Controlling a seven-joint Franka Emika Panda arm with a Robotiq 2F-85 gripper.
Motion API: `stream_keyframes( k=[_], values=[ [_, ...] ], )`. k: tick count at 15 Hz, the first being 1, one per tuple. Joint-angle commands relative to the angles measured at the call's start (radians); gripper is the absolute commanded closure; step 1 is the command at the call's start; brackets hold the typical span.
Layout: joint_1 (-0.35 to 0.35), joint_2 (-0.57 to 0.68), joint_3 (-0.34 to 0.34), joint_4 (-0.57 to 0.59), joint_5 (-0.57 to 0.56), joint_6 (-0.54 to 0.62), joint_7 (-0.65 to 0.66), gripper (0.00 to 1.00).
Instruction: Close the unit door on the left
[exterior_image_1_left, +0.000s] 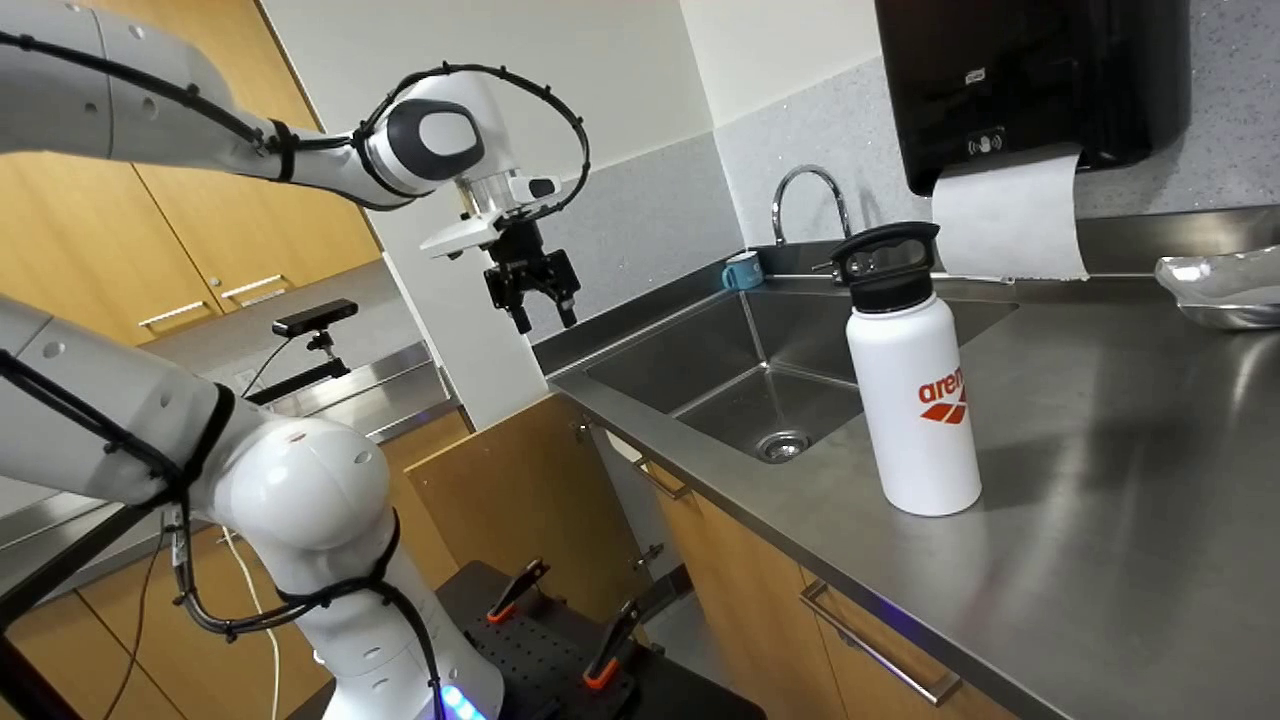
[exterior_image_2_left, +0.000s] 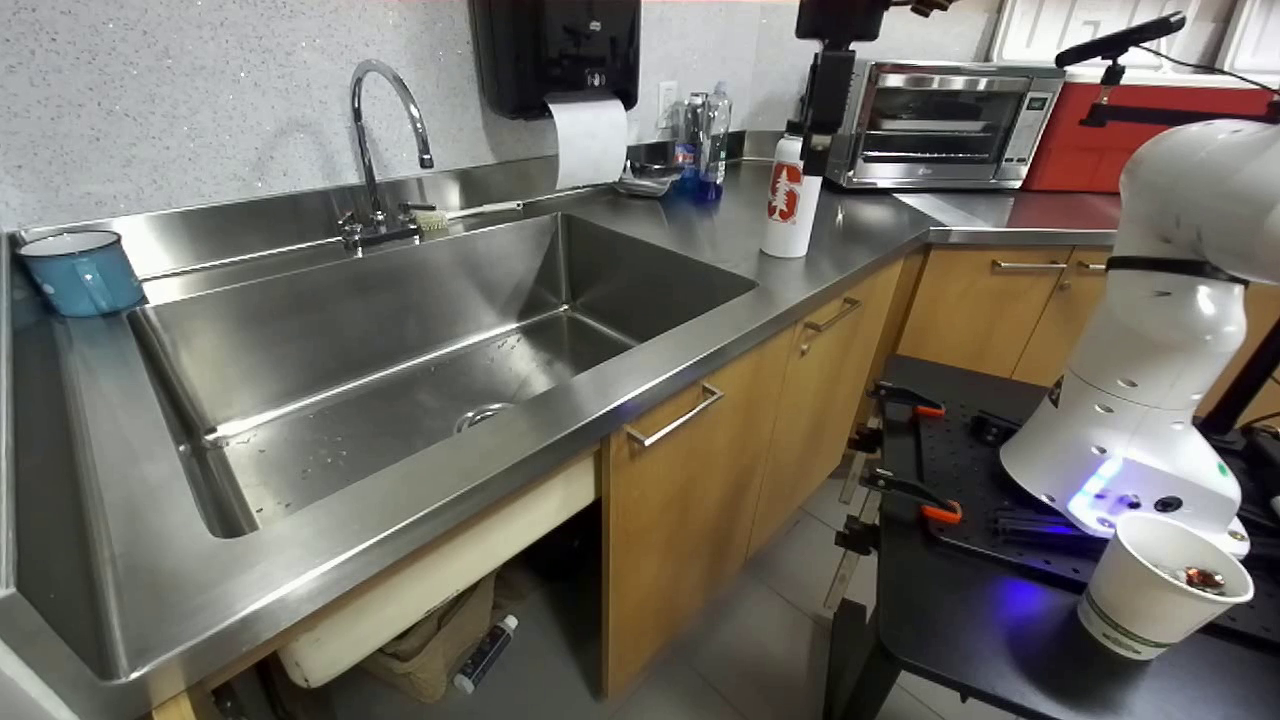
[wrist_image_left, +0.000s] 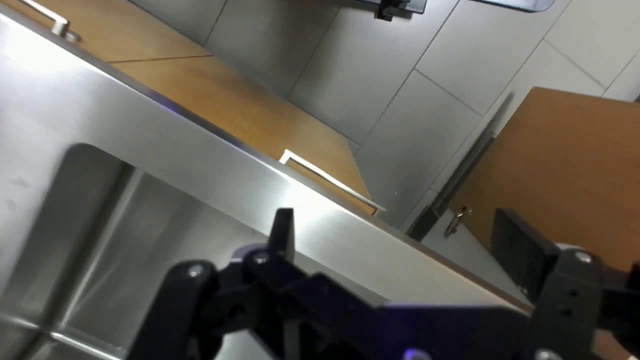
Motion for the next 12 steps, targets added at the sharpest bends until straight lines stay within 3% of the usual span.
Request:
stream_keyframes(
  k=[1, 9, 10, 11, 12],
  values=[
    [0.101, 0.067, 0.057, -0.002, 0.067, 0.054, -0.076, 0.00],
    [0.313, 0.253, 0.168, 0.010, 0.208, 0.284, -0.301, 0.00],
    [0.327, 0.258, 0.171, 0.013, 0.211, 0.273, -0.345, 0.00],
    [0.298, 0.229, 0.178, -0.008, 0.188, 0.263, -0.271, 0.00],
    [0.311, 0.242, 0.182, -0.005, 0.194, 0.264, -0.297, 0.00]
  ],
)
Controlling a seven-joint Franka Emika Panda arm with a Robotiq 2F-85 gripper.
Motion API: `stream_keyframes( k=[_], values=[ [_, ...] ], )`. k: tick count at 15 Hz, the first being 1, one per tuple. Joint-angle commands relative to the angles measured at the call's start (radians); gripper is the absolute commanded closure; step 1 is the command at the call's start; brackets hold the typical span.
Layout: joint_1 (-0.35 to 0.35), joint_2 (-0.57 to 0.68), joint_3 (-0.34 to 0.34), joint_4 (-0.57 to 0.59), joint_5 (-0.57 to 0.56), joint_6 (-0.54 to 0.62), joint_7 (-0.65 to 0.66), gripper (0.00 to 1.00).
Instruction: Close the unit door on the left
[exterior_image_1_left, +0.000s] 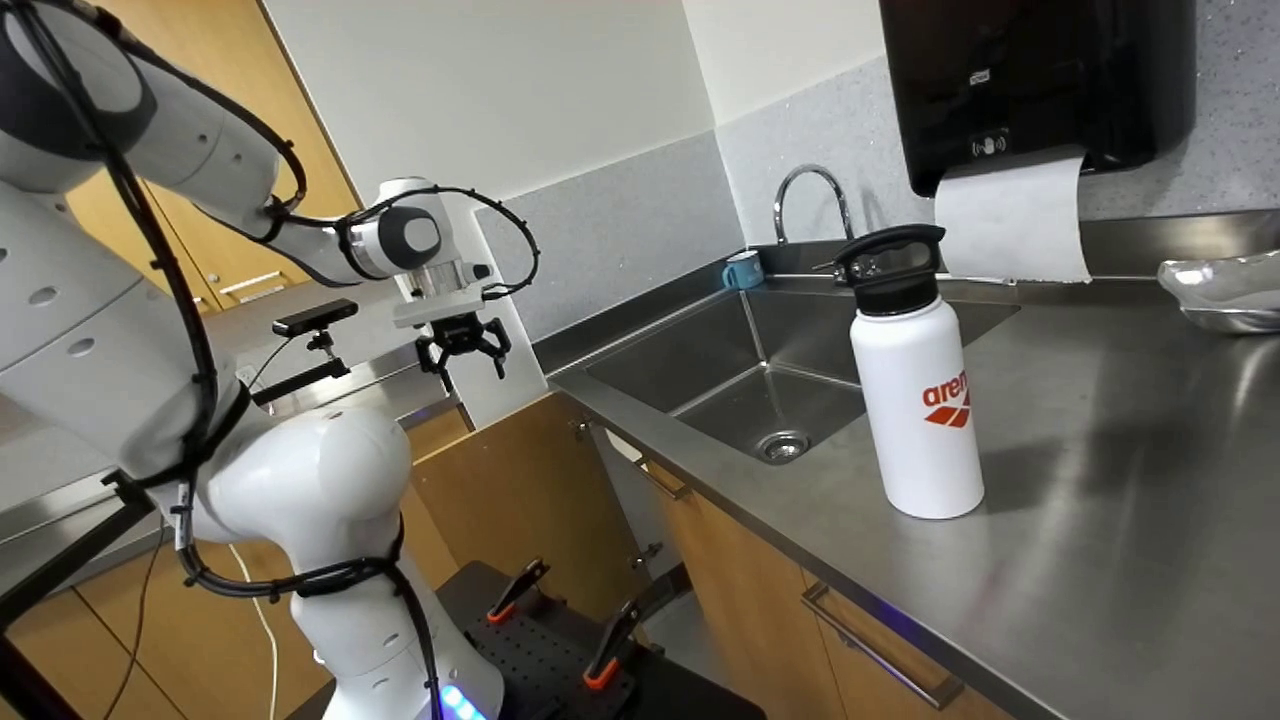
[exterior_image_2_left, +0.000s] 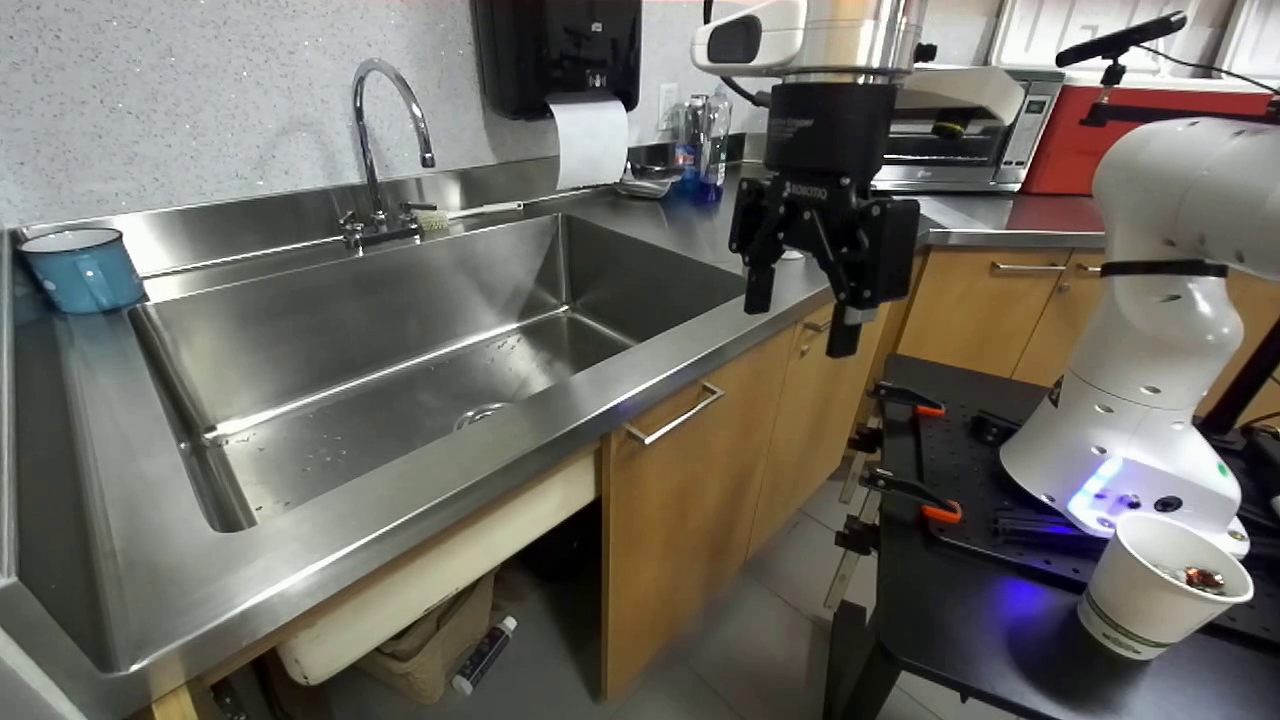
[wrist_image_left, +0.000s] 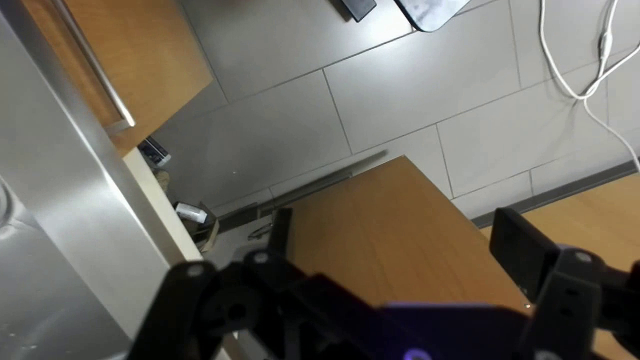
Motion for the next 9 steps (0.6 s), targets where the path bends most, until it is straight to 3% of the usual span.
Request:
stream_keyframes(
  k=[1, 5, 9],
  values=[
    [-0.005, 0.005, 0.011, 0.005, 0.004, -0.004, -0.011, 0.00],
    [-0.003, 0.007, 0.011, 0.010, 0.004, -0.004, -0.024, 0.00],
    [0.030, 0.107, 0.019, -0.024, 0.027, 0.200, -0.164, 0.00]
  ],
)
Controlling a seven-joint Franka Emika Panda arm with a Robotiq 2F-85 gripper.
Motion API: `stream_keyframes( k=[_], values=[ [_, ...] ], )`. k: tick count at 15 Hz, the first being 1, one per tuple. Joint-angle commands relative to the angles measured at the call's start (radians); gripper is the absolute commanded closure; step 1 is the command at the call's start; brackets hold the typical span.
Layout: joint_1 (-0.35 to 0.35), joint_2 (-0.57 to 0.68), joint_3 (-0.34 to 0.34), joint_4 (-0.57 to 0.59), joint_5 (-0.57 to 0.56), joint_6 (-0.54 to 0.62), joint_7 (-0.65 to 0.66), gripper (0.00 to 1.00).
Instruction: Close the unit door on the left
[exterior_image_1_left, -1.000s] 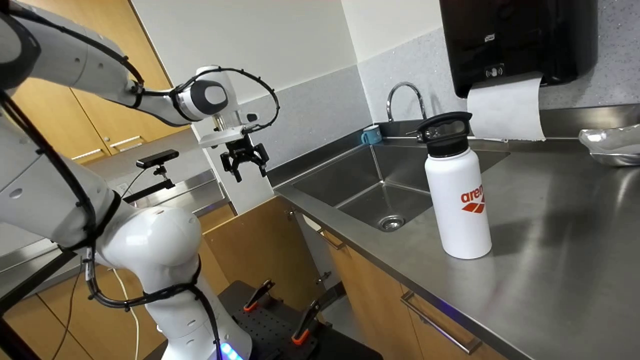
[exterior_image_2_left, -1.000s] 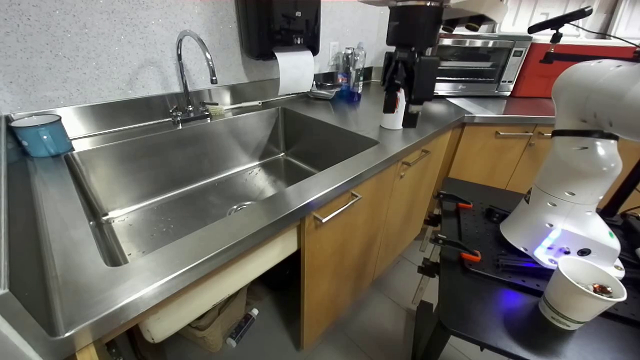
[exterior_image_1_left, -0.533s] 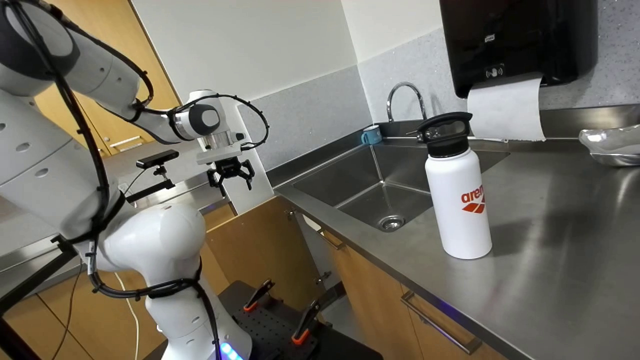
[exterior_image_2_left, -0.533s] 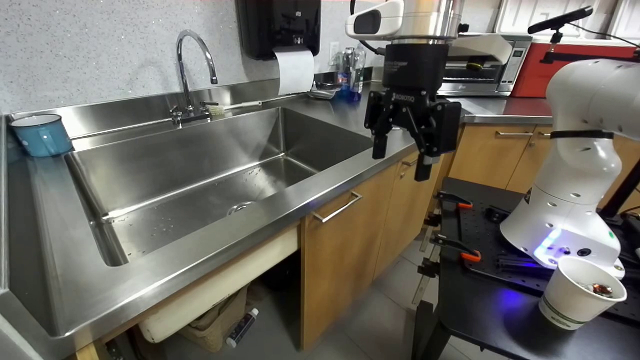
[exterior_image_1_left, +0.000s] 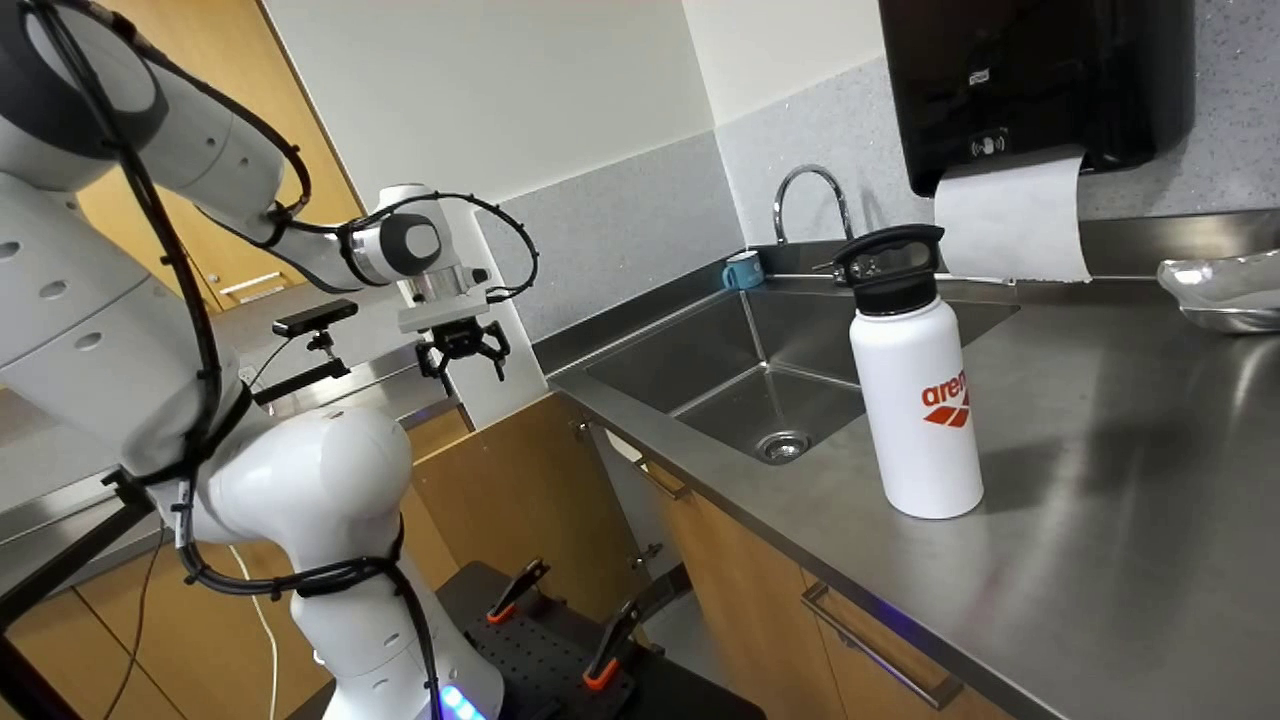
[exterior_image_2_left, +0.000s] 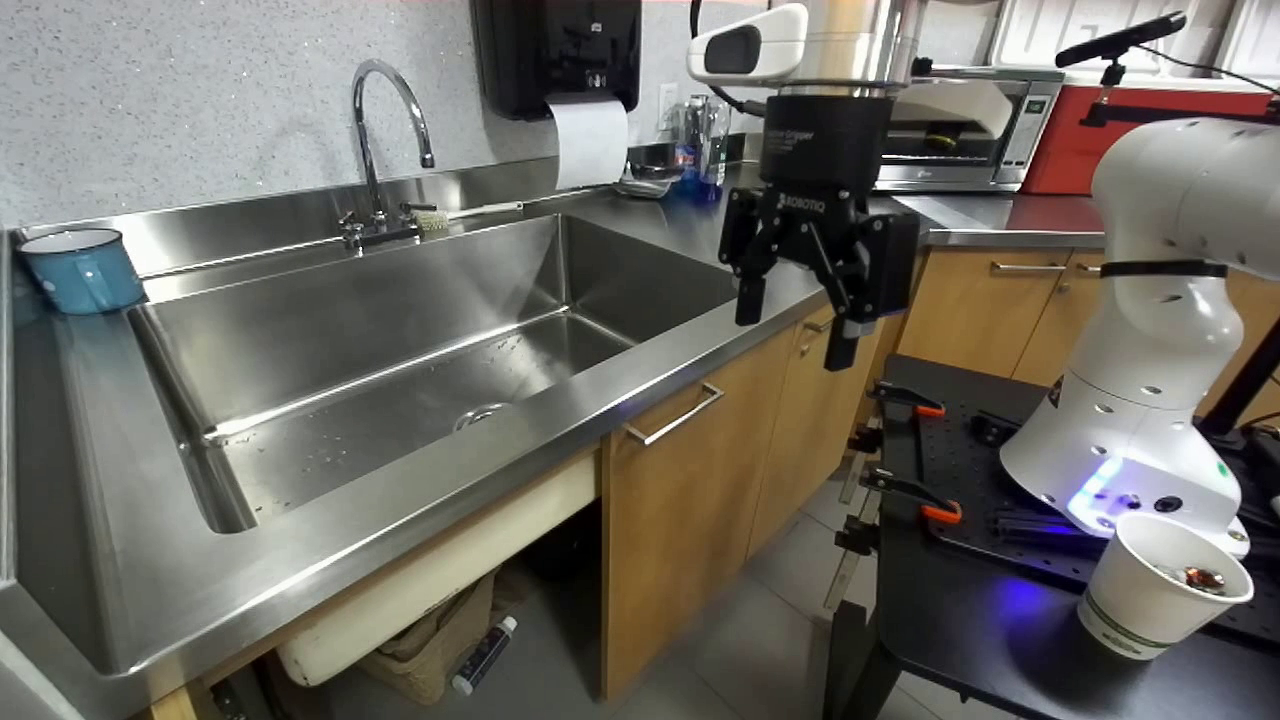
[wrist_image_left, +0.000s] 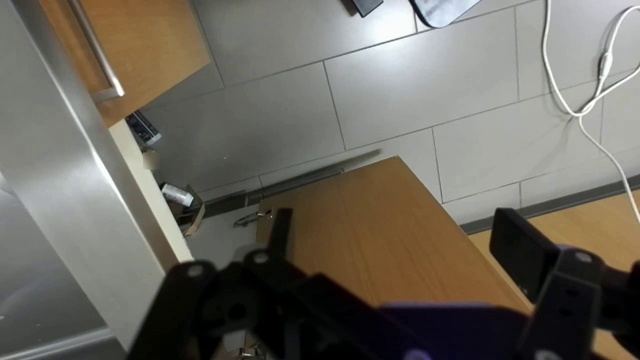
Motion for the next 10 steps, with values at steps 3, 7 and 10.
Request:
stream_keyframes(
  k=[3, 7, 10],
  values=[
    [0.073, 0.191, 0.017, -0.038, 0.144, 0.372, -0.262, 0.00],
    [0.108, 0.350, 0.082, -0.005, 0.376, 0.592, -0.551, 0.00],
    [0.123, 0.453, 0.132, 0.063, 0.569, 0.684, -0.792, 0.00]
  ],
)
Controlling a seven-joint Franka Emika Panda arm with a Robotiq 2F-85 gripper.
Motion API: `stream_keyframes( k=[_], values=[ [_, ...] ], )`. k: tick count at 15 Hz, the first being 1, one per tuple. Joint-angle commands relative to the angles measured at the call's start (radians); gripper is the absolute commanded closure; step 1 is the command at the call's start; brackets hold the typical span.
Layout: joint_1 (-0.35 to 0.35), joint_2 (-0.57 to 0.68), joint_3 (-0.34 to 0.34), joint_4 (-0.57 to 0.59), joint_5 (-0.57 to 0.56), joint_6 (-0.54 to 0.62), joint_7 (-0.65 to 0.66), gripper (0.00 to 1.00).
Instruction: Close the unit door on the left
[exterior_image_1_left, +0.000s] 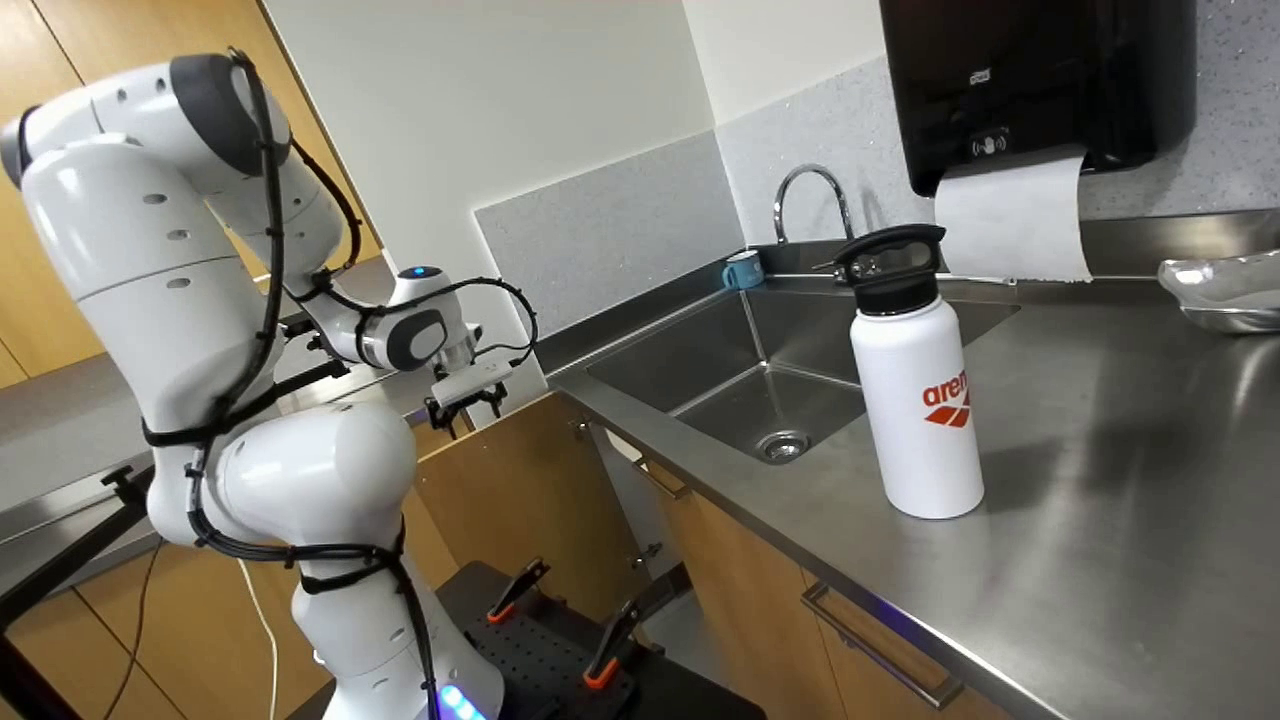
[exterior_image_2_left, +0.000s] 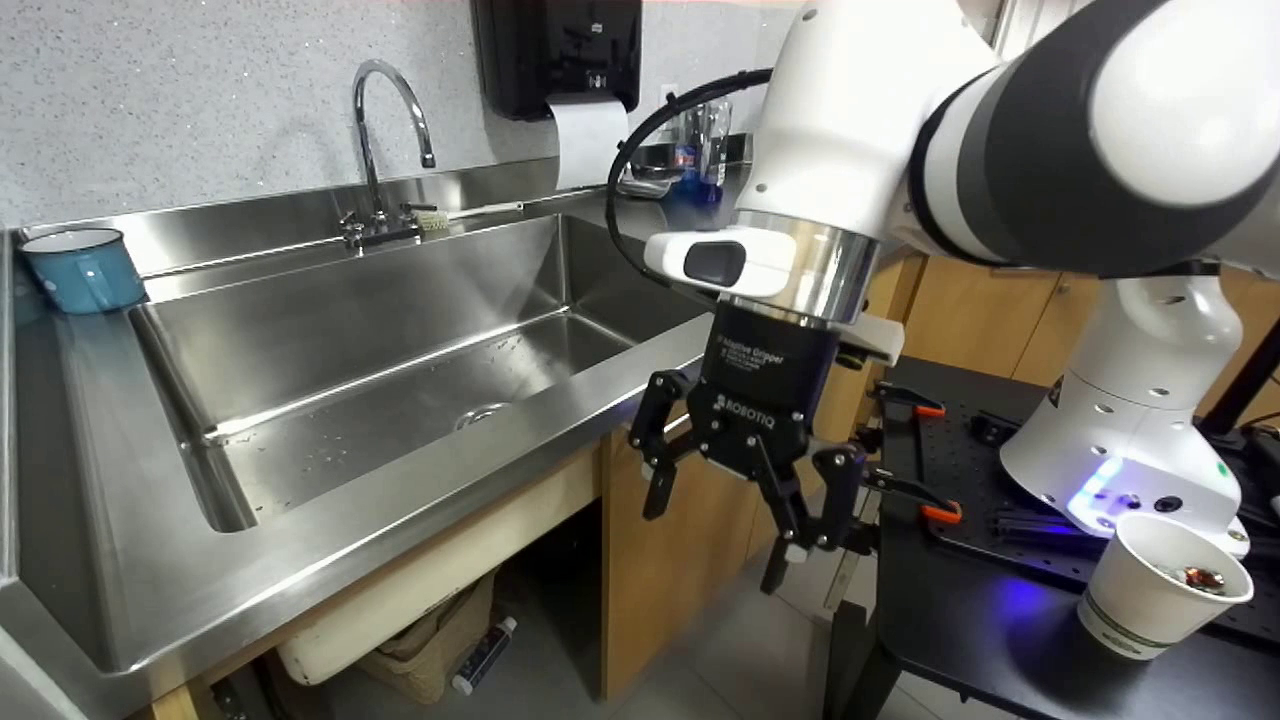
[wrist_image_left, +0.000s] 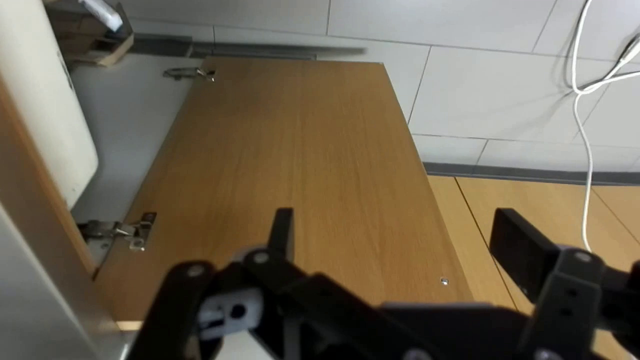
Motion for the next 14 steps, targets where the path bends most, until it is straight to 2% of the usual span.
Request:
stream_keyframes(
  k=[1, 3, 5, 9, 11, 14],
  values=[
    [0.005, 0.127, 0.061, 0.121, 0.228, 0.067, -0.273, 0.00],
    [-0.018, 0.170, 0.118, 0.192, 0.382, 0.033, -0.436, 0.00],
    [-0.027, 0.218, 0.147, 0.253, 0.500, 0.022, -0.566, 0.00],
    [-0.035, 0.321, 0.171, 0.359, 0.635, 0.016, -0.738, 0.00],
    [-0.034, 0.371, 0.174, 0.407, 0.678, 0.019, -0.797, 0.26],
    [-0.022, 0.435, 0.181, 0.474, 0.731, 0.035, -0.847, 0.51]
  ],
)
